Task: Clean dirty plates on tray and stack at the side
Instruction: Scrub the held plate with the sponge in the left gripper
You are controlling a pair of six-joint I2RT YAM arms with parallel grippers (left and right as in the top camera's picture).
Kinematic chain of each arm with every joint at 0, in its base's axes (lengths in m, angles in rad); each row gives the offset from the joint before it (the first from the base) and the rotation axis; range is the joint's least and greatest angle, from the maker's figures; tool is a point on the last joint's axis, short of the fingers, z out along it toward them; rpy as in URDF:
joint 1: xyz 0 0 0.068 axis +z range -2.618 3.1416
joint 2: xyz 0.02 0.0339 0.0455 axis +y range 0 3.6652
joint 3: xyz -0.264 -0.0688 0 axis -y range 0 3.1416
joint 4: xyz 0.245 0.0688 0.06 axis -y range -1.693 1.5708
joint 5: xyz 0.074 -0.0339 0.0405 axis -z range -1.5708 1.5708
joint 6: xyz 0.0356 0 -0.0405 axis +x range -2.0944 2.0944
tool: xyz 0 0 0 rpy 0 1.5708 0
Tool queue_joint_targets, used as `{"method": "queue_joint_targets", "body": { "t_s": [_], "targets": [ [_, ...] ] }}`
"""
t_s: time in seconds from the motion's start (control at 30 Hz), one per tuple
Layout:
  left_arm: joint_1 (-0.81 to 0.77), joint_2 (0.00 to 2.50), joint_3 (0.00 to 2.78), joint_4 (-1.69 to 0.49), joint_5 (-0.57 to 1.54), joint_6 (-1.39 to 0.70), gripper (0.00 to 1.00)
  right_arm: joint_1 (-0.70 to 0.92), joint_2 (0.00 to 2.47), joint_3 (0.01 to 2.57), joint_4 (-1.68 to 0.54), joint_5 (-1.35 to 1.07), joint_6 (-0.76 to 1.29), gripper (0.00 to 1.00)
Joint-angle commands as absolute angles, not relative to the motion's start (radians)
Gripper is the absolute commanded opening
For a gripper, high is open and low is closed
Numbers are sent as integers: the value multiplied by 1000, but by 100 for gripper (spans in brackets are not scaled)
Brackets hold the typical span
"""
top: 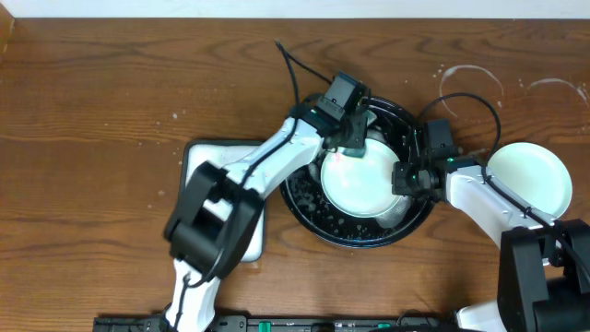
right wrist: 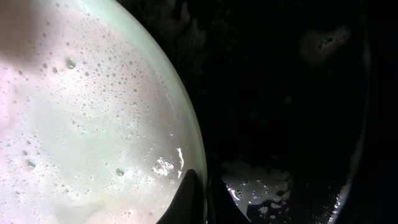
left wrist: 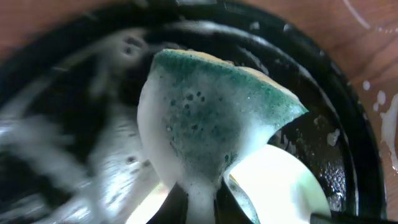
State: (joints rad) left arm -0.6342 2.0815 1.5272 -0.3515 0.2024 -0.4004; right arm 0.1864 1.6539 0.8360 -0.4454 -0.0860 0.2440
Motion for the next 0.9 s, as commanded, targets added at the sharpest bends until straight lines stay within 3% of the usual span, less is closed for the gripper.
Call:
{"method": "queue_joint_targets", "body": {
  "t_s": [0.0, 0.17, 0.37, 0.57, 0.87],
  "targets": [
    [-636, 2111, 1519, -330, 284, -432, 8, 189, 1669, 810, -463, -8, 220, 1],
    [-625, 2115, 1519, -324, 249, -369, 8, 189, 1669, 810, -460, -8, 220, 1],
    [-621, 2115, 1518, -359, -46, -128, 8, 189, 1669, 810, -456, -8, 220, 1],
    [-624, 2114, 1518, -469, -28, -73, 8, 189, 1669, 810, -453, -9, 221, 1],
    [-625, 2108, 1519, -694, 197, -228, 8, 189, 1669, 810, -444, -9, 232, 1]
  ]
}}
